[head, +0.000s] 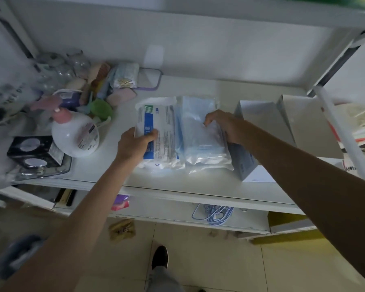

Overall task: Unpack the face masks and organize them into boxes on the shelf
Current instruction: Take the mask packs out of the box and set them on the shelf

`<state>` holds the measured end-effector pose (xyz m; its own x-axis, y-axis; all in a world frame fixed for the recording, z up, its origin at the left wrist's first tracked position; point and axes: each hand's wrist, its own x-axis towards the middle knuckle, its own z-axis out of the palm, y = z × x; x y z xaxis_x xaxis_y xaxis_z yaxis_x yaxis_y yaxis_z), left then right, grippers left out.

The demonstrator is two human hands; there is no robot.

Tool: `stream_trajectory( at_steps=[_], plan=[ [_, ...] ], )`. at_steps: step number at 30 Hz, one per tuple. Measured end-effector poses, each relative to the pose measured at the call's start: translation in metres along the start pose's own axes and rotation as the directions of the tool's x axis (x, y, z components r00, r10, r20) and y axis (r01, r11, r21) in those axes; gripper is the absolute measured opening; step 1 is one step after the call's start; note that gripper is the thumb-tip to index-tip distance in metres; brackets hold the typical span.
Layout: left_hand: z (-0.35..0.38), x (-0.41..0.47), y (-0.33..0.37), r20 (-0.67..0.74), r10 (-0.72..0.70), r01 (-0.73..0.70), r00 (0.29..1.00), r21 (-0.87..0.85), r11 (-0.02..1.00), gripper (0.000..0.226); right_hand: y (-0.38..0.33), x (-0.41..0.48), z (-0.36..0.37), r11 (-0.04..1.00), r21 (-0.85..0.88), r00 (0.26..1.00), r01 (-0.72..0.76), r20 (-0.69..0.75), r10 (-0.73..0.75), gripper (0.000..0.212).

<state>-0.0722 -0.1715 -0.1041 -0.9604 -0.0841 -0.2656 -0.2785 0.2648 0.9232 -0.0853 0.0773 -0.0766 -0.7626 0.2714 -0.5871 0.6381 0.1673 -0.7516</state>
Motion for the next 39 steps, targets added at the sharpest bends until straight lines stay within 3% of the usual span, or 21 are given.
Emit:
stream_trajectory(
  at_steps=[1, 5, 7, 11, 14, 16, 18, 20, 22, 23, 24, 27, 31, 39],
  plan=[
    [-0.002, 0.001, 0.001, -0.002, -0.003, 0.003, 1.0, -0.024, 1.0, 0.029, 0.001, 0.004, 0.0, 0.999, -0.028, 0.999, 0.023, -0.032, -0.024, 0.085],
    [-0.011, 0.002, 0.006, -0.064, 0.054, -0.059, 0.996, -0.077, 0.995, 0.016, -0.006, -0.035, 0.012, 0.958, -0.279, 0.973, 0.068, -0.192, -0.125, 0.075],
    [-0.014, -0.002, 0.012, -0.079, 0.08, -0.085, 0.994, -0.062, 0.994, 0.017, -0.001, -0.037, 0.01, 0.904, -0.403, 0.928, 0.143, -0.263, -0.264, 0.07],
    [-0.026, -0.001, 0.019, -0.075, 0.096, -0.104, 0.993, -0.108, 0.989, 0.028, 0.002, -0.046, 0.01, 0.797, -0.483, 0.835, 0.361, -0.212, -0.507, 0.063],
    [-0.037, 0.011, 0.019, 0.024, -0.004, 0.009, 1.0, -0.192, 0.981, 0.03, 0.007, -0.041, 0.013, 0.792, -0.508, 0.888, 0.339, -0.104, -0.447, 0.07],
    [-0.041, 0.018, 0.016, 0.146, -0.03, 0.074, 0.989, -0.307, 0.949, 0.028, 0.011, -0.036, 0.012, 0.875, -0.384, 0.918, 0.296, -0.139, -0.372, 0.069],
    [-0.044, 0.021, 0.013, 0.241, -0.032, 0.123, 0.97, -0.373, 0.92, 0.028, 0.016, -0.035, 0.008, 0.942, -0.215, 0.92, 0.259, -0.24, -0.308, 0.051],
    [-0.045, 0.021, 0.012, 0.298, -0.022, 0.135, 0.954, -0.365, 0.921, 0.026, 0.021, -0.032, 0.004, 0.973, -0.103, 0.917, 0.204, -0.327, -0.227, 0.028],
    [-0.044, 0.023, 0.009, 0.283, 0.001, 0.089, 0.959, -0.304, 0.948, 0.02, 0.022, -0.04, 0.006, 0.967, -0.226, 0.926, 0.115, -0.328, -0.187, 0.033],
    [-0.043, 0.023, 0.008, 0.265, 0.01, 0.061, 0.964, -0.261, 0.963, 0.016, 0.021, -0.043, 0.003, 0.988, -0.135, 0.917, 0.08, -0.377, -0.126, 0.039],
    [-0.039, 0.021, 0.007, 0.263, 0.02, 0.04, 0.965, -0.223, 0.974, 0.012, 0.019, -0.046, 0.002, 0.987, -0.15, 0.922, 0.051, -0.372, -0.104, 0.042],
    [-0.028, 0.018, -0.001, 0.276, 0.026, 0.051, 0.961, -0.268, 0.962, 0.017, 0.018, -0.037, -0.005, 0.947, -0.284, 0.928, 0.148, -0.293, -0.233, 0.041],
    [-0.024, 0.016, -0.001, 0.271, 0.051, 0.087, 0.961, -0.472, 0.877, 0.025, 0.02, -0.032, -0.005, 0.941, -0.212, 0.901, 0.265, -0.294, -0.32, 0.069],
    [-0.027, 0.023, 0.02, 0.315, 0.055, 0.119, 0.948, -0.508, 0.853, 0.031, 0.015, -0.031, 0.008, 0.86, -0.407, 0.861, 0.308, -0.266, -0.434, 0.063]
  ],
)
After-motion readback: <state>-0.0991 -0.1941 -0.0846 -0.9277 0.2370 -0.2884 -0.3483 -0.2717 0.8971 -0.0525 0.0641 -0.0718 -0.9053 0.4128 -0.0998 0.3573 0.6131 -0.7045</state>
